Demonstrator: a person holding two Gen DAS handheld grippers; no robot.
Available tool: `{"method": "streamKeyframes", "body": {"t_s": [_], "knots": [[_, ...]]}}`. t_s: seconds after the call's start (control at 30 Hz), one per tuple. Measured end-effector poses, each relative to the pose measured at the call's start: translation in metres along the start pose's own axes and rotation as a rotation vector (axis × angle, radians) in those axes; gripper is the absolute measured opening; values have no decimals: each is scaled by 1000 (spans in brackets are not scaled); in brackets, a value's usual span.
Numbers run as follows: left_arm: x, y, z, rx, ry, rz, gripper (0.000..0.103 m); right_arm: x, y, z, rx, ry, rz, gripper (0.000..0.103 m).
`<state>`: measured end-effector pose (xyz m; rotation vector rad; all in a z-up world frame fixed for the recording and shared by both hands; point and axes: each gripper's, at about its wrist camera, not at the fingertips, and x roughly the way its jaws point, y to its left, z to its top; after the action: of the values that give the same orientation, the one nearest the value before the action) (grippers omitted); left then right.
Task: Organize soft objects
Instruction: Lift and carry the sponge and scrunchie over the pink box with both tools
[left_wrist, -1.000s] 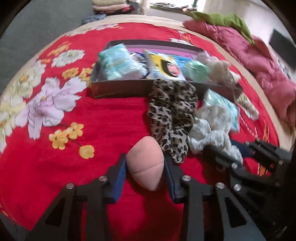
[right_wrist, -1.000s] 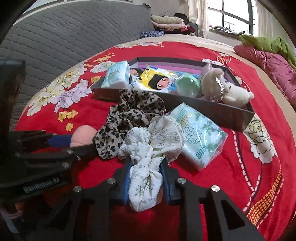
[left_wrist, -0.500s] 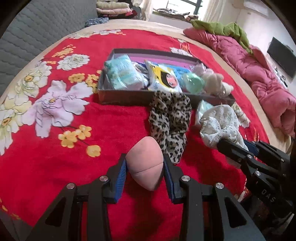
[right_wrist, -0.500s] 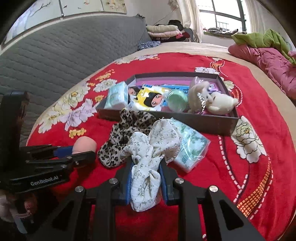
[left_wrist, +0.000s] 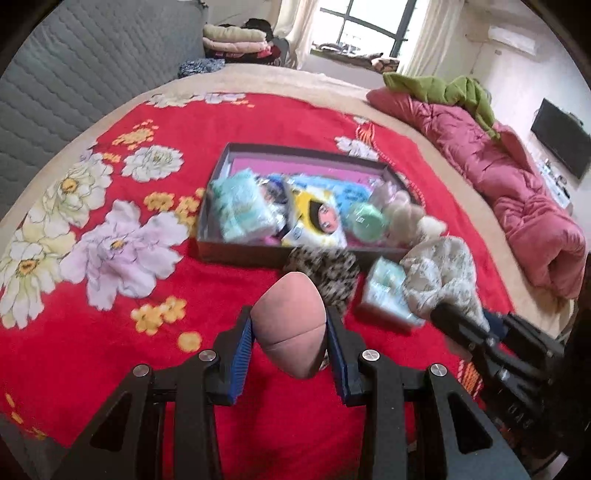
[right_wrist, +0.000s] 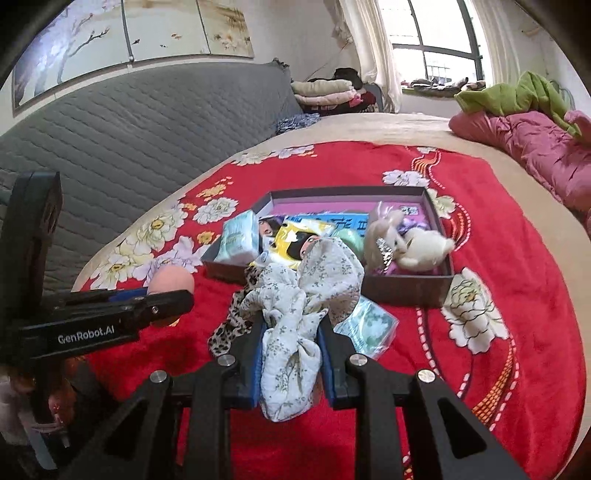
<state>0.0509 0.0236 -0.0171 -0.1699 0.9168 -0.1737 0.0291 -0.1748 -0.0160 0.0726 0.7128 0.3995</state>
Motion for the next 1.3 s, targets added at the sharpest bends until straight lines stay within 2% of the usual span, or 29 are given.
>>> {"method": "streamKeyframes", "body": {"t_s": [0.13,0.3,0.4,0.57,0.77,1.03,1.3], "knots": [[-2,-11,10,-12,-13,-35,38,-3,-2,5,-5,-15,-23,25],[-10,-25,21,16,-46,-34,38,-6,-6,11,-6,-30,-48,25],[-17,-26,31,-8,-59,-47,38,-10,-8,19,-6,-49,-63,25],[-18,-27,47,-11,-87,-29,38,-17,-14,35,2,-84,-97,25],[-17,-24,71,-41,-134,-59,38,-24,-21,55,18,-120,-119,25],[-4,-21,96,-39,-174,-53,38,-14,-22,73,19,-125,-148,25],[24,-9,106,-44,-163,-54,38,3,-20,85,-5,-127,-183,25]]}}
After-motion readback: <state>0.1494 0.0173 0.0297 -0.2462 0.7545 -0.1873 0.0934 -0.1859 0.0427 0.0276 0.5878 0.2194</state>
